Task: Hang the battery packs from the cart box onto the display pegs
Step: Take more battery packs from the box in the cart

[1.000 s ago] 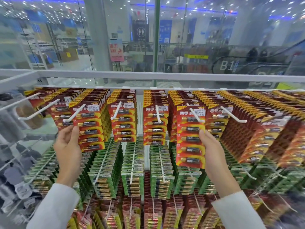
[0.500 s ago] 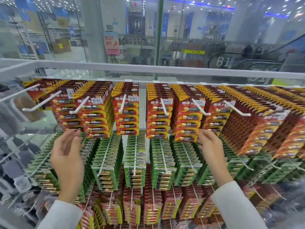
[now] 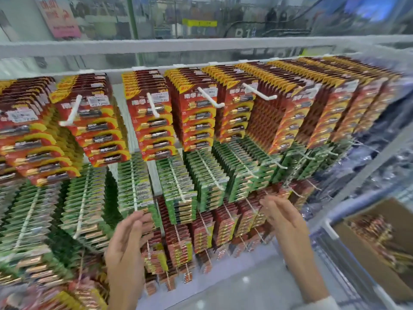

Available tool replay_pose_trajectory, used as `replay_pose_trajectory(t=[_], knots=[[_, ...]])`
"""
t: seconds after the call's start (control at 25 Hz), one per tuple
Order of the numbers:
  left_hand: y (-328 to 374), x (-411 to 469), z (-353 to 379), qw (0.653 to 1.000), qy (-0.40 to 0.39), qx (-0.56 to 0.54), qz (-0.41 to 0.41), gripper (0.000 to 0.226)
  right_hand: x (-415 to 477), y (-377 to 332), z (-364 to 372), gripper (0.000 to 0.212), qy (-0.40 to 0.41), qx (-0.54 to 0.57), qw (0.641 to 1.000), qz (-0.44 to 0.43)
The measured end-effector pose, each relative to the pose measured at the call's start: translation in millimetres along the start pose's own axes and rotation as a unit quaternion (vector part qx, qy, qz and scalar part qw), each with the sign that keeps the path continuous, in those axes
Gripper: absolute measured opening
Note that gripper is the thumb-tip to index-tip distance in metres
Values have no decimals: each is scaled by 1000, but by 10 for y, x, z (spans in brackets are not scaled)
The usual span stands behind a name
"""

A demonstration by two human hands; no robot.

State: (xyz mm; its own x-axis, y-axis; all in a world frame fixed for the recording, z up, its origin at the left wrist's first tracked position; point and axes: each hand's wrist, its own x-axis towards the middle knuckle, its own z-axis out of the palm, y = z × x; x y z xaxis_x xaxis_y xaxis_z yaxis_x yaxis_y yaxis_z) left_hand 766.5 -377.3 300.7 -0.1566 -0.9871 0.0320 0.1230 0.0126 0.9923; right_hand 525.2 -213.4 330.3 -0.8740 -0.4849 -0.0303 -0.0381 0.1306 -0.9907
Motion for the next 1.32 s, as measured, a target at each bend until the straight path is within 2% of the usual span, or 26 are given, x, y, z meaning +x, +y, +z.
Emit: replay_pose_trajectory(t=[0.08,0.2,0.32,0.36,0.4,0.44,0.52,0.6,0.88,1.12,1.32], knots=[[-145,-171,280,998,-56,1,-38,19,-130,220,-296,16,44,-2,998,44],[-345,-427,779,987,-129,14,-92,19,-300,577,-830,11,109,-10,987,119],[-510,-635,1301,966,-201,17,-165,51,-419,801,-1424,11,171,9,972,163],[-574,-733,1511,958,-226,27,-173,40,-455,864,-1672,10,195,8,966,170],[-651,-852,1731,952,-248,25,-178,17,-489,947,-1924,10,223,2,960,171],[-726,-981,1951,947,-270,29,-174,16,-511,1036,-2168,9,251,-4,953,170],[-868,-1242,2377,930,-315,43,-183,36,-539,1229,-2650,9,289,-12,941,178],[-962,-1509,2754,912,-356,54,-194,29,-589,1405,-3060,9,316,-5,930,190],[-1143,-2386,3954,883,-417,97,-193,22,-723,1883,-4008,9,395,48,885,240],[-1394,-2820,4652,856,-447,135,-222,17,-481,2184,-4381,4,415,75,857,297],[-1642,-2949,5437,827,-486,181,-215,16,-5,2276,-4811,6,405,69,853,322]])
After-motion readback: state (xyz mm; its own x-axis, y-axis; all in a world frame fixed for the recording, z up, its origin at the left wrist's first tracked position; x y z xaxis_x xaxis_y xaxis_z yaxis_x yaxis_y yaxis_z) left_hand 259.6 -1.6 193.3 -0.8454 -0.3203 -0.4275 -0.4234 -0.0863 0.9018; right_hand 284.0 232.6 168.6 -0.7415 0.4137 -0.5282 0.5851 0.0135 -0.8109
